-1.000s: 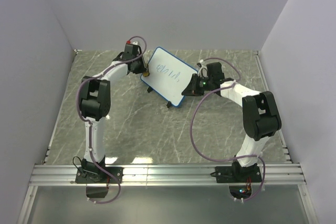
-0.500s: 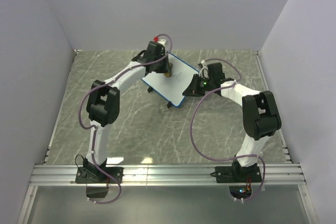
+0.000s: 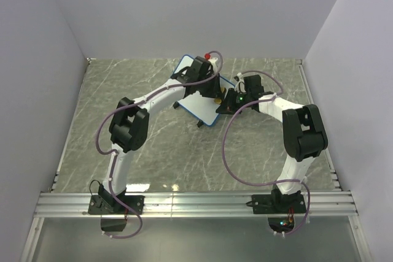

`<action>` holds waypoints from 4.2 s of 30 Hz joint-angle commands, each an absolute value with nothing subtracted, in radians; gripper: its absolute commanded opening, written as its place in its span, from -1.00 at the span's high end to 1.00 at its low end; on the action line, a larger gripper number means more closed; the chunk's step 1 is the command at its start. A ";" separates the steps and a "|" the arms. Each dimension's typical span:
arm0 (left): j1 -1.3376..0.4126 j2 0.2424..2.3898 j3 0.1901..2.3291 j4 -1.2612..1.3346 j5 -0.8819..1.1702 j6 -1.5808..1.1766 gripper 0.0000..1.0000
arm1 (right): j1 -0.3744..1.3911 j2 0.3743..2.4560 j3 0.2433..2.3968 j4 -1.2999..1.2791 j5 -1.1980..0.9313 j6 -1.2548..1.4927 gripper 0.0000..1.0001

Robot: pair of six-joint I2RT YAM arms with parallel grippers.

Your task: Erase the whiteboard

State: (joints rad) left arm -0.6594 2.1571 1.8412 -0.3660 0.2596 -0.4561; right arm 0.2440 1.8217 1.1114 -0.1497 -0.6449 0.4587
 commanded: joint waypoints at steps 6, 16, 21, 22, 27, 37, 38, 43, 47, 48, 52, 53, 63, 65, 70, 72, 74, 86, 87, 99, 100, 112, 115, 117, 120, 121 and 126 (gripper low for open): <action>-0.502 2.252 1.844 -0.439 0.207 -0.454 0.99 | 0.305 1.842 1.095 -0.313 -0.670 0.394 1.00; -0.463 2.207 1.638 -0.362 -0.029 -0.417 0.99 | 0.305 1.861 1.118 -0.334 -0.672 0.380 1.00; -0.465 2.209 1.655 -0.373 -0.091 -0.457 0.99 | 0.305 1.870 1.143 -0.342 -0.675 0.380 1.00; -0.466 2.210 1.669 -0.376 -0.081 -0.453 0.99 | 0.305 1.870 1.144 -0.342 -0.675 0.380 1.00; -0.532 2.206 1.724 -0.376 0.038 -0.385 0.99 | 0.304 1.873 1.141 -0.339 -0.676 0.380 1.00; -0.637 2.301 2.026 -0.494 0.055 -0.337 0.99 | 0.305 1.884 1.126 -0.336 -0.677 0.371 1.00; -0.627 2.319 2.039 -0.505 0.040 -0.339 0.99 | 0.305 1.884 1.127 -0.337 -0.678 0.371 1.00; -0.554 2.353 2.054 -0.508 0.009 -0.376 0.99 | 0.305 1.890 1.152 -0.357 -0.673 0.356 1.00; -0.445 2.375 2.049 -0.505 0.003 -0.425 0.99 | 0.304 1.894 1.164 -0.374 -0.673 0.345 1.00; -0.425 2.381 2.062 -0.508 0.003 -0.434 0.99 | 0.305 1.898 1.164 -0.376 -0.673 0.344 1.00; -0.350 2.417 2.100 -0.528 0.003 -0.460 0.99 | 0.304 1.899 1.163 -0.379 -0.678 0.342 1.00; -0.327 2.436 2.112 -0.535 0.002 -0.463 0.99 | 0.305 1.899 1.163 -0.377 -0.678 0.341 1.00; -0.276 2.436 2.044 -0.509 0.006 -0.468 0.99 | 0.305 1.914 1.163 -0.371 -0.684 0.345 1.00; -0.276 2.415 2.022 -0.500 0.009 -0.469 0.99 | 0.305 1.916 1.163 -0.368 -0.686 0.347 1.00; -0.267 2.326 1.985 -0.511 0.003 -0.465 0.99 | 0.304 1.914 1.160 -0.362 -0.683 0.351 1.00; -0.244 2.272 1.967 -0.511 0.003 -0.474 0.99 | 0.304 1.913 1.154 -0.357 -0.677 0.356 1.00; -0.213 2.237 1.951 -0.518 0.003 -0.483 0.99 | 0.305 1.910 1.147 -0.353 -0.667 0.360 1.00; -0.074 1.996 1.587 -0.517 -0.061 -0.442 0.99 | 0.305 1.904 1.126 -0.337 -0.612 0.391 0.87; -0.069 1.982 1.565 -0.517 -0.066 -0.440 0.99 | 0.304 1.901 1.124 -0.337 -0.609 0.393 0.78; -0.037 1.795 1.347 -0.538 -0.112 -0.423 0.99 | 0.307 1.789 1.092 -0.351 -0.509 0.431 -0.99; -0.034 1.789 1.339 -0.546 -0.120 -0.423 0.99 | 0.305 1.772 1.092 -0.362 -0.477 0.440 -0.99; -0.015 1.775 1.227 -0.595 -0.084 -0.468 -0.25 | 0.304 1.378 1.000 -0.417 -0.321 0.521 -1.00; -0.015 1.750 1.195 -0.601 -0.058 -0.469 -0.90 | 0.308 1.269 0.963 -0.425 -0.310 0.540 -0.99; -0.017 1.723 1.189 -0.623 -0.055 -0.472 -0.99 | 0.311 1.220 0.945 -0.426 -0.311 0.552 -0.99; -0.034 1.674 1.203 -0.662 -0.067 -0.476 -0.99 | 0.321 1.141 0.934 -0.423 -0.324 0.575 -0.99; -0.050 1.664 1.212 -0.675 -0.072 -0.479 -0.99 | 0.331 1.112 0.934 -0.428 -0.322 0.586 -1.00; -0.144 1.599 1.321 -0.742 -0.046 -0.514 -0.99 | 0.368 1.022 0.953 -0.426 -0.318 0.626 -0.99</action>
